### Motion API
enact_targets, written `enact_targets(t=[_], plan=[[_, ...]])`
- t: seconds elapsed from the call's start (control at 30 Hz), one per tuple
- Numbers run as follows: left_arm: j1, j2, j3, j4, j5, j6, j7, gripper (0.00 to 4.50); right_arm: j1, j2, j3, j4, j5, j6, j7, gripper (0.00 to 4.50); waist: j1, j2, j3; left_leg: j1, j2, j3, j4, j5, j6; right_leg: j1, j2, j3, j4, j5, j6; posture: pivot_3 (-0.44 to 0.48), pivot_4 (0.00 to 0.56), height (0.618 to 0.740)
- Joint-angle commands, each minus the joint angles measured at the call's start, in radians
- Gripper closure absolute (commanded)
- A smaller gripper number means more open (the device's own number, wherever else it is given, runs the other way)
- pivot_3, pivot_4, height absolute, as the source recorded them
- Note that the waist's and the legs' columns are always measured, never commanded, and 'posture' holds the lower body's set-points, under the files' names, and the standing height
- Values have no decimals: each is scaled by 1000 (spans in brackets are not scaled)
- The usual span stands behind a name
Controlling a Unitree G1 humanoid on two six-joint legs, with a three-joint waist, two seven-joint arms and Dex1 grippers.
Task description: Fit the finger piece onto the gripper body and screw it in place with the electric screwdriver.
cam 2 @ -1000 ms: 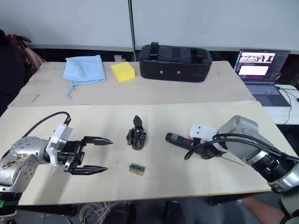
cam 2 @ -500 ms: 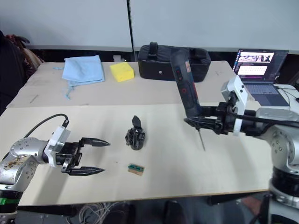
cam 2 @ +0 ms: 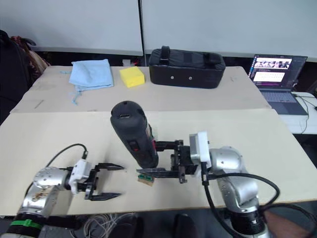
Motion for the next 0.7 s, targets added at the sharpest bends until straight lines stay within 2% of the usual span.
enact_targets(t=[0.03,0.23,0.7], plan=[[-25,-11,-33,-8,33,-30,26,0,-41,11,18,38,31,-57,15,2585,0,0,0,0,0,0,0,0,0,0,0,0,0,0,0,0,150,740],[-48,-43,-93,-4,99,-14,109,0,-54,26,65,113,21,-90,15,2585,-1,0,0,1,1,0,-2,0,0,-1,3,0,1,0,0,0,150,740],[-52,-68,-157,-49,64,73,121,0,-55,14,100,186,-1,-156,22,2585,1,0,0,1,1,0,-1,0,0,0,2,0,1,0,0,0,150,740]])
